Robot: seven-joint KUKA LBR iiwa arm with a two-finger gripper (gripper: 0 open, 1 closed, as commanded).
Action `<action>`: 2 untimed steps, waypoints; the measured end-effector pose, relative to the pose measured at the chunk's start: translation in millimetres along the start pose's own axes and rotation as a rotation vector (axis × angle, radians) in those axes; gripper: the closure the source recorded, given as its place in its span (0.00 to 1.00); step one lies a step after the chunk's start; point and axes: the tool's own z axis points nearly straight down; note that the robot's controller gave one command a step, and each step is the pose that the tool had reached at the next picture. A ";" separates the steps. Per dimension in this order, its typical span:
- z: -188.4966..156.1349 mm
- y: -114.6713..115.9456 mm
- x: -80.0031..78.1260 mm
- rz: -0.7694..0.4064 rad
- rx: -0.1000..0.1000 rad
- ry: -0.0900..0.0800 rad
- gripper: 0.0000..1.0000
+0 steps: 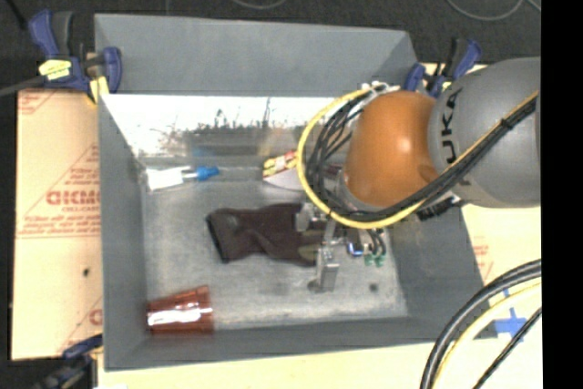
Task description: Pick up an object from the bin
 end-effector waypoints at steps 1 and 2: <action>0.0 0.0 0.0 0.000 0.000 0.000 0.00; 9.3 1.9 -4.2 0.084 0.000 -0.002 0.00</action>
Offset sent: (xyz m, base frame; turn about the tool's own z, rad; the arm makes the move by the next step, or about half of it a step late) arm 0.0109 0.0107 -0.0387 0.2727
